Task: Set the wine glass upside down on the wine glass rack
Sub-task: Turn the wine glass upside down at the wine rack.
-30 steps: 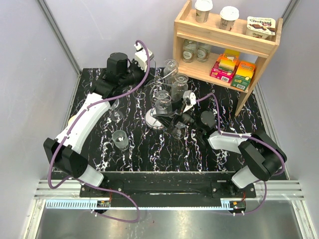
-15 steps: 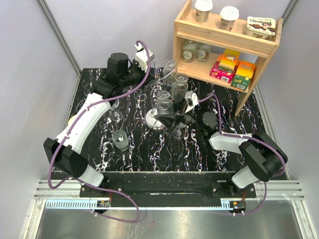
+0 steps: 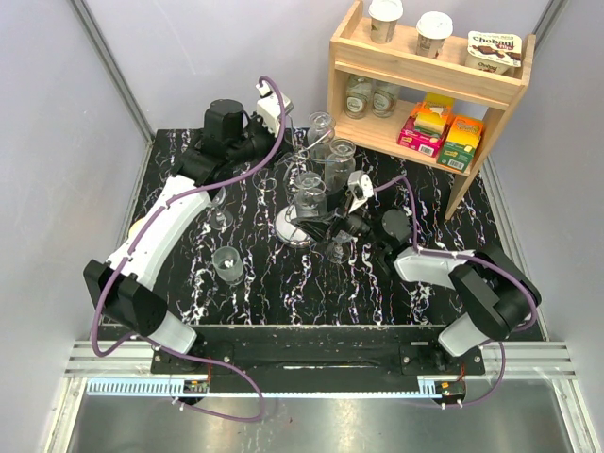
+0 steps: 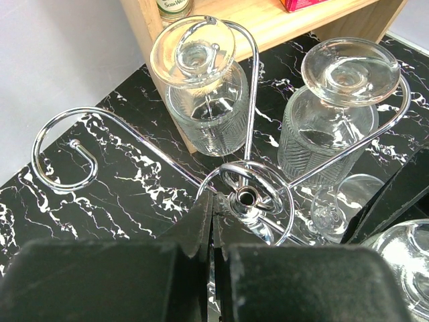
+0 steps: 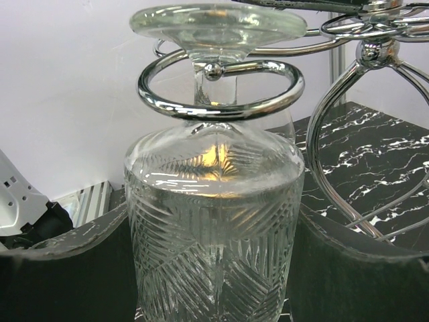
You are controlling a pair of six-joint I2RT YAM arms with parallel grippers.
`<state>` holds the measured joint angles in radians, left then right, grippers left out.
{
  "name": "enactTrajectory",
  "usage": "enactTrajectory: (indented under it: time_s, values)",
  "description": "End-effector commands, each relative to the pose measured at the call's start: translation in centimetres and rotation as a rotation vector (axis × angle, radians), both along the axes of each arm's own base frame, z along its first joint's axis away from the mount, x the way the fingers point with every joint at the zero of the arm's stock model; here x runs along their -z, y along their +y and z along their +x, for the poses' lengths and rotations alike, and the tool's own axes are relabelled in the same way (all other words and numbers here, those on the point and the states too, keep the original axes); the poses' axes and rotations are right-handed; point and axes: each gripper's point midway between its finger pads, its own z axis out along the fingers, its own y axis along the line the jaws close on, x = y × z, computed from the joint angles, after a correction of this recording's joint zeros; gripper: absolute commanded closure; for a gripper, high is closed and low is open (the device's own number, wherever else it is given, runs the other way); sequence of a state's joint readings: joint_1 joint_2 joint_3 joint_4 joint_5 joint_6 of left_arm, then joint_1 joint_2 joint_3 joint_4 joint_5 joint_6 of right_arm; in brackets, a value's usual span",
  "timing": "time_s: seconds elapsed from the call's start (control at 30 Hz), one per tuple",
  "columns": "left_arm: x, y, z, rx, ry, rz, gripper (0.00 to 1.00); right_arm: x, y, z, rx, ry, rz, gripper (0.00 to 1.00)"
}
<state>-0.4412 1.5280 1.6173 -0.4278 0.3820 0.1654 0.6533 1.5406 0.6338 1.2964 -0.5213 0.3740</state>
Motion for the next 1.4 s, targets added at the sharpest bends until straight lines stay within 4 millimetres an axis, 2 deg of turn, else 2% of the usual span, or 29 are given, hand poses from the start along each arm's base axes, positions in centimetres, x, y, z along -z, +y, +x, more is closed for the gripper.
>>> enactTrajectory:
  time_s: [0.0, 0.17, 0.2, 0.27, 0.37, 0.47, 0.67, 0.77, 0.87, 0.93, 1.03, 1.17, 1.37]
  values:
    - [0.0, 0.8, 0.8, -0.040, 0.001, 0.023, 1.00, -5.5, -0.2, -1.8, -0.072, -0.207, 0.137, 0.36]
    - [-0.1, 0.8, 0.7, -0.039, -0.002, 0.022, 1.00, -5.1, 0.3, -1.3, -0.075, -0.206, 0.124, 0.34]
    - [-0.1, 0.9, 0.7, -0.039, -0.004, 0.024, 1.00, -5.1, 0.3, -1.2, -0.074, -0.215, 0.122, 0.37]
    - [0.0, 0.8, 0.7, -0.038, -0.001, 0.023, 1.00, -4.7, 0.6, -1.2, -0.080, -0.216, 0.107, 0.38]
    - [0.0, 0.9, 0.7, -0.038, -0.002, 0.024, 1.00, -4.4, 0.8, -1.0, -0.082, -0.220, 0.100, 0.34]
    - [0.0, 0.9, 0.6, -0.035, -0.001, 0.025, 1.00, -4.4, 0.9, -1.1, -0.090, -0.234, 0.094, 0.34]
    - [-0.2, 0.9, 0.5, -0.034, -0.008, 0.023, 1.00, -4.4, 1.1, -1.5, -0.116, -0.259, 0.083, 0.29]
    - [-0.2, 0.9, 0.5, -0.036, -0.008, 0.023, 1.00, -4.6, 1.3, -1.6, -0.130, -0.265, 0.079, 0.22]
    - [-0.3, 1.0, 0.4, -0.035, -0.011, 0.024, 1.00, -4.6, 1.4, -1.5, -0.132, -0.270, 0.077, 0.22]
    - [-0.3, 1.0, 0.4, -0.036, -0.012, 0.025, 1.00, -4.5, 1.4, -1.4, -0.125, -0.264, 0.076, 0.18]
    - [-0.4, 1.0, 0.4, -0.034, -0.014, 0.025, 1.00, -4.6, 1.3, -1.3, -0.116, -0.268, 0.075, 0.20]
    - [-0.2, 1.0, 0.3, -0.032, -0.012, 0.027, 1.00, -4.8, 1.2, -1.4, -0.114, -0.277, 0.076, 0.39]
    - [-0.1, 0.9, 0.4, -0.030, -0.008, 0.026, 1.00, -5.1, 1.0, -1.5, -0.103, -0.292, 0.084, 0.81]
